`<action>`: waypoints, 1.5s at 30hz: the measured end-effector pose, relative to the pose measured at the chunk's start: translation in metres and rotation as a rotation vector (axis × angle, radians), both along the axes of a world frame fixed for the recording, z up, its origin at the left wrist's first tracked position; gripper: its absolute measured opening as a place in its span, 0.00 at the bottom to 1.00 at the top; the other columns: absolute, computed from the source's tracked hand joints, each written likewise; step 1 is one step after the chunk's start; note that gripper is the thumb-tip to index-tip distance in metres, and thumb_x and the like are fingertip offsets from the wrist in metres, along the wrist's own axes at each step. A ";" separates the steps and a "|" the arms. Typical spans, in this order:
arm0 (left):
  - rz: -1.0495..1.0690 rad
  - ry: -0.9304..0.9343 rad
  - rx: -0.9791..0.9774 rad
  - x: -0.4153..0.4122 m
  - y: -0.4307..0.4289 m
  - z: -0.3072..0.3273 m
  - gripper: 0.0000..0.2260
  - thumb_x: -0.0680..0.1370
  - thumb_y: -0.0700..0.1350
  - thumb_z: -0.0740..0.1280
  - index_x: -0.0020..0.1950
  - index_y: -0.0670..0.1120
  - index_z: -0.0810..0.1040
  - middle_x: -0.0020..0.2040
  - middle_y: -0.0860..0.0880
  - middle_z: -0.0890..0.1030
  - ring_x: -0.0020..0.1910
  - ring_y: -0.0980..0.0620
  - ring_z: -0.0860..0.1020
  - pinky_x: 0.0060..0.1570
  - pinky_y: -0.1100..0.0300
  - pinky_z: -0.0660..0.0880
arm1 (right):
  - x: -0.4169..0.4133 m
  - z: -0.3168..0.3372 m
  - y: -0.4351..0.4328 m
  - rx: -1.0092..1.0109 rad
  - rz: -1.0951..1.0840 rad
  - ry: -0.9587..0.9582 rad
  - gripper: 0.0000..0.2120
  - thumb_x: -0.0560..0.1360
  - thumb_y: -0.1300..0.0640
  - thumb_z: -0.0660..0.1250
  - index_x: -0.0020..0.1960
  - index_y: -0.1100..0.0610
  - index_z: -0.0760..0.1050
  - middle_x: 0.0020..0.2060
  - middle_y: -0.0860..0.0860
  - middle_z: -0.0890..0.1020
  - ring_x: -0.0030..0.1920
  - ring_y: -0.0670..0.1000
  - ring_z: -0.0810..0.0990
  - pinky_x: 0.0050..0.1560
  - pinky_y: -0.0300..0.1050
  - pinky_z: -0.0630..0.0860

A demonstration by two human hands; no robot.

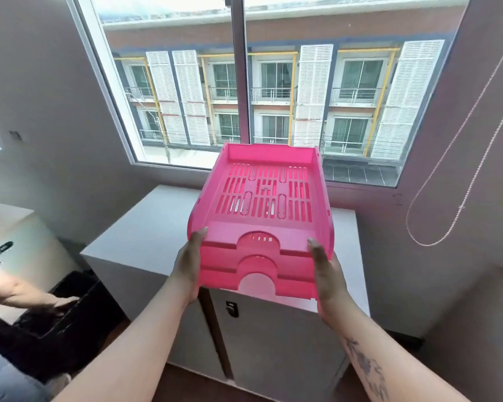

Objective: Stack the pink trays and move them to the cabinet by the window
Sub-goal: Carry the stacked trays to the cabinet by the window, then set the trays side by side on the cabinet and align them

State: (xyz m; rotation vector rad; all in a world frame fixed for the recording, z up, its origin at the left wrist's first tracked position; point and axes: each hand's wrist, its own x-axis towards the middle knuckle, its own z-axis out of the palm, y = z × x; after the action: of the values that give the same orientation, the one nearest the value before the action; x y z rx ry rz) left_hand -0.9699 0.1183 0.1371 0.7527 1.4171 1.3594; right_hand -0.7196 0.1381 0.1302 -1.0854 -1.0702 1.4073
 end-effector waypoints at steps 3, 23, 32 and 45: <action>-0.004 0.012 -0.033 -0.040 0.017 -0.014 0.26 0.73 0.66 0.62 0.63 0.52 0.80 0.52 0.41 0.87 0.49 0.39 0.85 0.44 0.43 0.82 | -0.041 -0.014 0.014 -0.031 -0.027 -0.016 0.30 0.66 0.30 0.66 0.64 0.43 0.75 0.56 0.52 0.84 0.57 0.58 0.82 0.60 0.65 0.76; 0.096 0.474 0.017 -0.116 0.086 -0.003 0.20 0.77 0.58 0.65 0.67 0.54 0.75 0.55 0.51 0.82 0.50 0.53 0.82 0.41 0.55 0.81 | -0.086 0.014 0.104 0.044 -0.011 -0.375 0.18 0.77 0.45 0.64 0.64 0.52 0.74 0.57 0.53 0.83 0.52 0.54 0.83 0.51 0.57 0.81; 0.316 0.725 0.128 -0.138 0.080 0.029 0.12 0.81 0.43 0.56 0.45 0.51 0.77 0.38 0.47 0.80 0.35 0.49 0.74 0.32 0.58 0.69 | -0.130 0.054 0.108 0.178 -0.070 -0.476 0.12 0.78 0.61 0.56 0.57 0.54 0.76 0.45 0.52 0.84 0.38 0.53 0.83 0.27 0.42 0.75; 0.547 0.486 0.114 -0.364 0.053 -0.020 0.12 0.82 0.39 0.60 0.55 0.54 0.79 0.40 0.59 0.81 0.35 0.66 0.79 0.34 0.70 0.75 | -0.372 0.038 0.124 0.001 0.270 -0.796 0.20 0.79 0.65 0.55 0.70 0.64 0.61 0.58 0.60 0.76 0.46 0.56 0.75 0.42 0.52 0.76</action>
State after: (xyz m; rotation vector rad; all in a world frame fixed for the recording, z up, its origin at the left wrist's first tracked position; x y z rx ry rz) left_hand -1.3337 0.1710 0.1172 0.8417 2.0471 1.7595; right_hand -1.0914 0.2616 0.1684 -1.6031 -1.8322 1.1799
